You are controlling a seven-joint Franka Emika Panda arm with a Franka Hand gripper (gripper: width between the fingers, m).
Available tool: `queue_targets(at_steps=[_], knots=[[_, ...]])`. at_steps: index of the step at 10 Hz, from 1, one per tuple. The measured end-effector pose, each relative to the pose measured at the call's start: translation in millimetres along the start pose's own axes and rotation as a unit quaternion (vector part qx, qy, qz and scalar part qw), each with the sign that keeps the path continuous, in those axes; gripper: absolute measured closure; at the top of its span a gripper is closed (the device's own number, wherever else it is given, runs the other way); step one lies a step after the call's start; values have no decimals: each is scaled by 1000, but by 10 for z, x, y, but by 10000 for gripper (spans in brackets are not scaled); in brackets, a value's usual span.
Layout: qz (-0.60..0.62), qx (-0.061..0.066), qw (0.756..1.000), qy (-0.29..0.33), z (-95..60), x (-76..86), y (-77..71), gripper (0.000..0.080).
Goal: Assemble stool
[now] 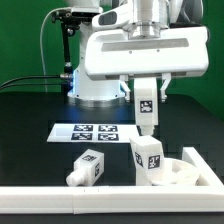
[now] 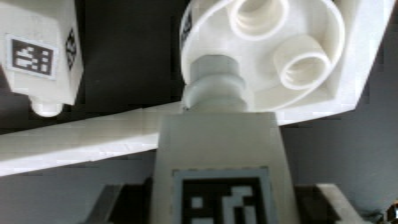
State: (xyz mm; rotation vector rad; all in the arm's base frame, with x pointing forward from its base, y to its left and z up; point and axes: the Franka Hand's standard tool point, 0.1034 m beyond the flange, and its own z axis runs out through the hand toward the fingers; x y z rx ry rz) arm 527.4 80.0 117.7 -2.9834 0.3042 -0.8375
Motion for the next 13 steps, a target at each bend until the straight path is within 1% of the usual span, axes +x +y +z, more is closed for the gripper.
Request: queue_targets(at_steps=[2, 3, 4, 6, 7, 8, 9, 10, 11, 13], knots=[[-59, 2, 998, -13, 144, 20, -333, 468], [-62, 2, 998, -14, 153, 21, -465, 468], [-36, -1, 999, -12, 116, 1, -449, 468], [-40, -3, 999, -13, 133, -1, -434, 468], [-61, -4, 998, 2, 121, 61, -391, 468], [-78, -15, 996, 32, 129, 187, -234, 468], [-89, -24, 995, 35, 209, 207, -123, 468], [-100, -27, 994, 36, 282, 241, -127, 468], [-104, -27, 994, 34, 310, 235, -160, 468], [-103, -28, 994, 31, 312, 229, -142, 468]])
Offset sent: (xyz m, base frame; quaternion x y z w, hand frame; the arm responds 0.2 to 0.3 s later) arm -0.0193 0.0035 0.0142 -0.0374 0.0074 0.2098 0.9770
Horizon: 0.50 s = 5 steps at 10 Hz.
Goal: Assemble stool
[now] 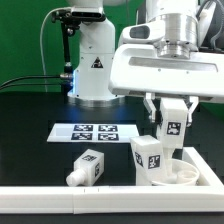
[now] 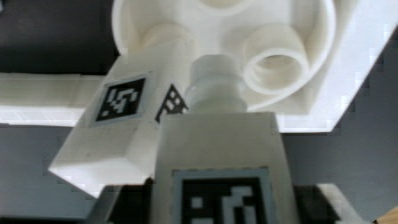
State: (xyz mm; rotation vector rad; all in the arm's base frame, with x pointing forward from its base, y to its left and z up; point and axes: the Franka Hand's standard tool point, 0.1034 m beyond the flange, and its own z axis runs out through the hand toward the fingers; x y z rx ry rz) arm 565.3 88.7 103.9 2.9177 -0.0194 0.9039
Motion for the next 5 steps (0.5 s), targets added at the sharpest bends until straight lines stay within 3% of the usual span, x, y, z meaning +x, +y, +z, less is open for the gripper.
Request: queue_targets(at_steps=[2, 5], knots=[[-4, 2, 1000, -1, 54, -11, -82, 468], [-4, 5, 1000, 4, 108, 109, -137, 468]])
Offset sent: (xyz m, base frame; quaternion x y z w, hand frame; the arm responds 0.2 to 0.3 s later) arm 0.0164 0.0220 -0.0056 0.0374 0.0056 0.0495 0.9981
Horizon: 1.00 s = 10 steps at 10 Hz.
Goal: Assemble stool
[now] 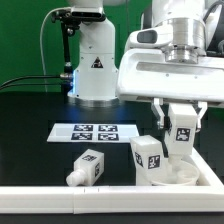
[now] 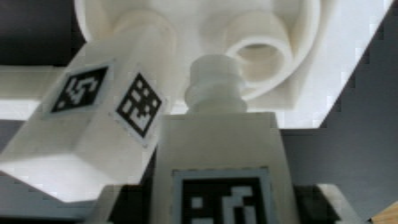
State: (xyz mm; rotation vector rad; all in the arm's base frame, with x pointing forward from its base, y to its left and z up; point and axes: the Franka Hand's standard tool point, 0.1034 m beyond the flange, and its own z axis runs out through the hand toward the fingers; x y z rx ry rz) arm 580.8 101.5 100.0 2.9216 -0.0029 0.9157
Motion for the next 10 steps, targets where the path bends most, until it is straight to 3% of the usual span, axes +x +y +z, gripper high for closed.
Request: queue_targets(at_steps=[3, 8, 10], knots=[[-6, 3, 1000, -2, 41, -27, -91, 468], [-14, -1, 1000, 3, 113, -102, -107, 468], [-17, 4, 1000, 1, 124, -99, -192, 468]])
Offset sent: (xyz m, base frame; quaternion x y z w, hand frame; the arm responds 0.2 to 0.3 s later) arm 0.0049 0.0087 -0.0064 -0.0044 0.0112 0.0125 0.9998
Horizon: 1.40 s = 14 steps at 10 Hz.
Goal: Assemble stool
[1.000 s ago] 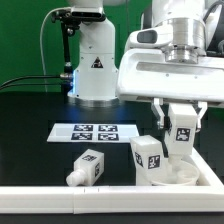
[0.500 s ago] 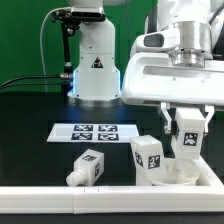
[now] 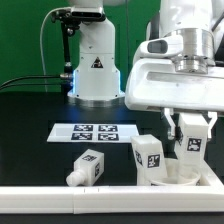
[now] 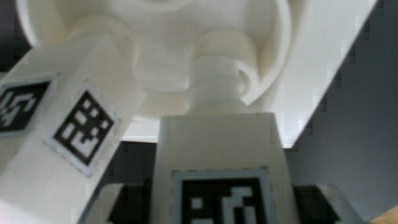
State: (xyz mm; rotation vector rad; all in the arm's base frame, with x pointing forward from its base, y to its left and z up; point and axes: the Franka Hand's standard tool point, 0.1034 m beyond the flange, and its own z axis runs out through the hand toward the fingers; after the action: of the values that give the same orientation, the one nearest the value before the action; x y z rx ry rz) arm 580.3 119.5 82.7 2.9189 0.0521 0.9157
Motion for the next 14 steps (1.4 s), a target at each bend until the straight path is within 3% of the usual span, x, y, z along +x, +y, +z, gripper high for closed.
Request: queue_targets(at_steps=[11, 12, 13, 14], knots=[[-9, -6, 1000, -9, 129, -92, 7, 468], [-9, -6, 1000, -10, 132, -98, 8, 379], [-9, -6, 1000, -10, 132, -98, 8, 214], [-9, -6, 1000, -11, 132, -99, 8, 170]])
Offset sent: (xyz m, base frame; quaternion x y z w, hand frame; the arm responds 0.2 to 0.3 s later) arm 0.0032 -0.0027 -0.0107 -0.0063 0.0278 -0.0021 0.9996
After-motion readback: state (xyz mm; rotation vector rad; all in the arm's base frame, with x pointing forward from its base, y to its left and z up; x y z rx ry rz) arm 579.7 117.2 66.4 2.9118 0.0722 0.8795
